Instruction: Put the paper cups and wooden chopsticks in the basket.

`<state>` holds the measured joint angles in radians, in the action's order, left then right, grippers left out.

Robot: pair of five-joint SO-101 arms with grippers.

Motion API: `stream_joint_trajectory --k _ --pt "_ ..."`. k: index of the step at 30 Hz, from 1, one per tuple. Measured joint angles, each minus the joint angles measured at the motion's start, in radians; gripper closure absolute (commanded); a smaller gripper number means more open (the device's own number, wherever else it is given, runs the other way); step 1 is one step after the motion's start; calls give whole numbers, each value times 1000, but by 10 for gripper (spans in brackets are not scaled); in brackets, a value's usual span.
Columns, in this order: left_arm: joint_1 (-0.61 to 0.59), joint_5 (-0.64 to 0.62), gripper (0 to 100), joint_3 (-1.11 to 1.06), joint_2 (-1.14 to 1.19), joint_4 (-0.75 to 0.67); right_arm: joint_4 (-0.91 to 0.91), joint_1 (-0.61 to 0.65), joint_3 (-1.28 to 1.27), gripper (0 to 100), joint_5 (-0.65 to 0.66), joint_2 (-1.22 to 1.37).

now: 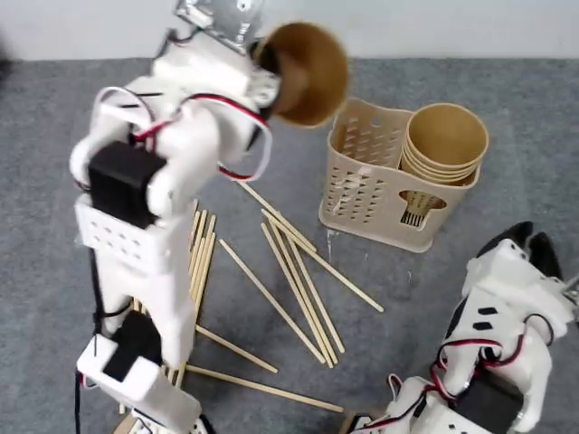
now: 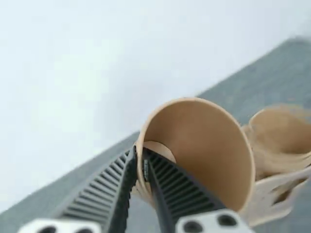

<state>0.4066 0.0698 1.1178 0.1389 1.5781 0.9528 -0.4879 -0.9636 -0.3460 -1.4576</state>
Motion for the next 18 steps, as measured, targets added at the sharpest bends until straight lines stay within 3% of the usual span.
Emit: stream_joint_trajectory --k 11,18 --pt "236 -95 989 -48 0 -224 0 -8 0 920 -17 -6" --pt "278 -129 989 -87 106 -298 0 -8 -25 916 -17 2"
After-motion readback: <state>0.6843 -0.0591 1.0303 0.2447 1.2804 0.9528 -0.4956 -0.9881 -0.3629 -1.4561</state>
